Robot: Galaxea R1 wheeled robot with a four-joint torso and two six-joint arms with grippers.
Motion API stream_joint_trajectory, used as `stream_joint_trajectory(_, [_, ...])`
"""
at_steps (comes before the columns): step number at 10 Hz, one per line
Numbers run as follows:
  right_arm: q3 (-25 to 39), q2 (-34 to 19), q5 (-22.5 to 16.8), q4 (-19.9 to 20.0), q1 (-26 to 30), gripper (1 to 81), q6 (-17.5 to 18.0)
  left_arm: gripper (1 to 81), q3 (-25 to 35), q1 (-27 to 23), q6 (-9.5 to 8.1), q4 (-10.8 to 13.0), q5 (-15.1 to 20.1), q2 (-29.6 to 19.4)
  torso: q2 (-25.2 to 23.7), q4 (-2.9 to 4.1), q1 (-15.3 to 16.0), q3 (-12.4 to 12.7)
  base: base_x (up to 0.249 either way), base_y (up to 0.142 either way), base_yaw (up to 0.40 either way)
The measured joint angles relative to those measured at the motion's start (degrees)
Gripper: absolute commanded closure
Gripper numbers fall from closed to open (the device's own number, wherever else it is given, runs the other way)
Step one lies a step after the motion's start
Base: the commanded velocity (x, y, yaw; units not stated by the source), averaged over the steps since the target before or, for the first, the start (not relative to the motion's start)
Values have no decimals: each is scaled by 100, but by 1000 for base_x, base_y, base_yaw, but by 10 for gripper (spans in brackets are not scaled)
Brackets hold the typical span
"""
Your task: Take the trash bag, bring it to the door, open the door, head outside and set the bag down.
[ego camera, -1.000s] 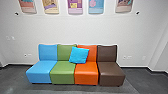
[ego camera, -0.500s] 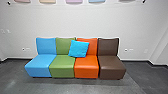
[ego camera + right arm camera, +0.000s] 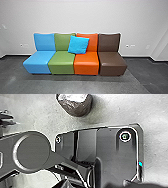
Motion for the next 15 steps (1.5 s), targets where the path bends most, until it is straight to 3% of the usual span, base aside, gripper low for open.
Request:
stream_joint_trajectory(11, [484, -414, -440, -6, 534, 10, 204, 10, -474, -254, -5, -168, 325, 496, -2240, 0, 1401, -39, 0, 0, 0])
stream_joint_trajectory(15, [791, -625, -475, -20, 774, 10, 206, 10, -474, -402, -5, -243, 336, 441, -2988, 0, 1873, -655, 0, 0, 0])
